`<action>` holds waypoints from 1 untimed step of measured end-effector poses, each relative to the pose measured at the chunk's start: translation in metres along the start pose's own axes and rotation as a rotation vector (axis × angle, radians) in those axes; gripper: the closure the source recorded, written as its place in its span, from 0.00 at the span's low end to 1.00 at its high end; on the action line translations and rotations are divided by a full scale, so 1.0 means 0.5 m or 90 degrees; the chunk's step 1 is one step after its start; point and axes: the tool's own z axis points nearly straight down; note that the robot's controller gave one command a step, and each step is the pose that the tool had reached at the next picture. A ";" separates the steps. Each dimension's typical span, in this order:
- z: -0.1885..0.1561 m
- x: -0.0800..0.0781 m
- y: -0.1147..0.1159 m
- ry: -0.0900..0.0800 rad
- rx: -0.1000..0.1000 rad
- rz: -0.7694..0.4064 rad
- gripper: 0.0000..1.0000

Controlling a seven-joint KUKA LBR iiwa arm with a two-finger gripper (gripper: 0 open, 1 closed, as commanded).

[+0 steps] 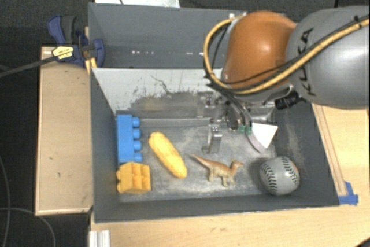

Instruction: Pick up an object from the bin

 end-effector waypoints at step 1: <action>-0.009 -0.002 -0.001 -0.005 -0.001 0.001 0.00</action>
Offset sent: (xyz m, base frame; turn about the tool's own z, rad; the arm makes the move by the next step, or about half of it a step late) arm -0.0143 -0.0370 -0.0281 -0.0374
